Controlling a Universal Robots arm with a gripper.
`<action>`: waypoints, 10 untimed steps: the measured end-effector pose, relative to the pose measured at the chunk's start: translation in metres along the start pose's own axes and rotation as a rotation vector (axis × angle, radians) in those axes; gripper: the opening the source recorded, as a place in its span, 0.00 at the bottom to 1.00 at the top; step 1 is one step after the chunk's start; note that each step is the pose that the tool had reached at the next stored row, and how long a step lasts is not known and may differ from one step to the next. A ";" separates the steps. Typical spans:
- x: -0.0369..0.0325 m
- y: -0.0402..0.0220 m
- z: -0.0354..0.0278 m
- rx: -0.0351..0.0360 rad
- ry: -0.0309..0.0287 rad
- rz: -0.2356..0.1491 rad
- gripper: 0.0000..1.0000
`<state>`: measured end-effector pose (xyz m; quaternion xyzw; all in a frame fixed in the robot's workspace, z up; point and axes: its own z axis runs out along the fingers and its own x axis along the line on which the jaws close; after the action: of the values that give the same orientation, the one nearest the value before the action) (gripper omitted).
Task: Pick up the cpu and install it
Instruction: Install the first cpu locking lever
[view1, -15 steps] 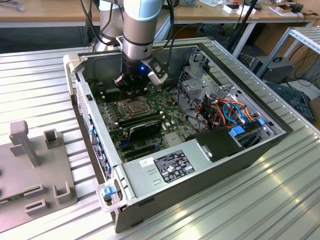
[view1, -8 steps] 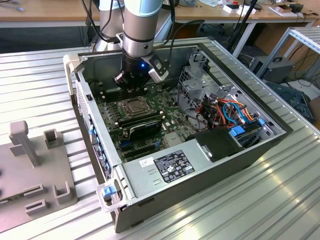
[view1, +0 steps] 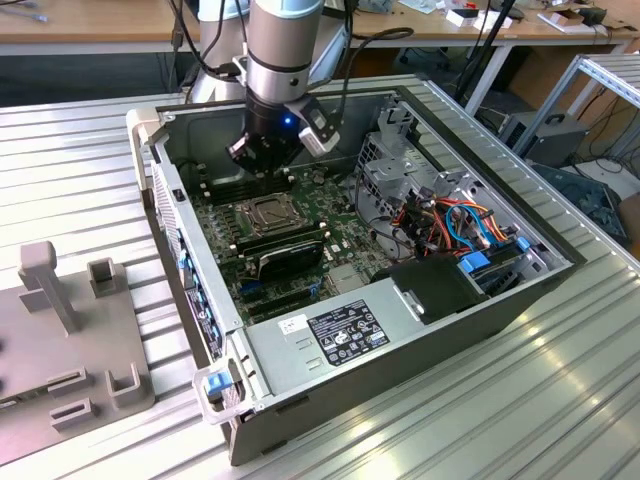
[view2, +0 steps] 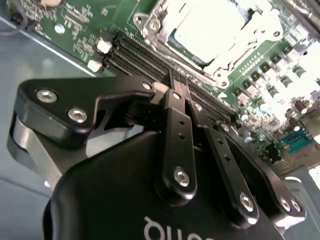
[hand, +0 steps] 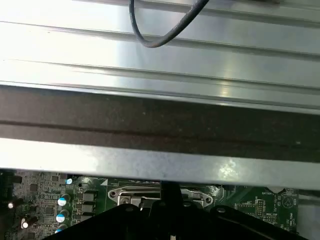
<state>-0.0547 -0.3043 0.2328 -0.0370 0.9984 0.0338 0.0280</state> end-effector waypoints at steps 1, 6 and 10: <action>-0.0001 0.0001 -0.0015 0.0003 0.0002 0.000 0.11; 0.0013 -0.0052 -0.0021 0.0004 0.0001 0.000 0.11; 0.0030 -0.0112 -0.0025 0.0006 0.0000 0.000 0.11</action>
<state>-0.0570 -0.3159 0.2344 -0.0370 0.9984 0.0335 0.0281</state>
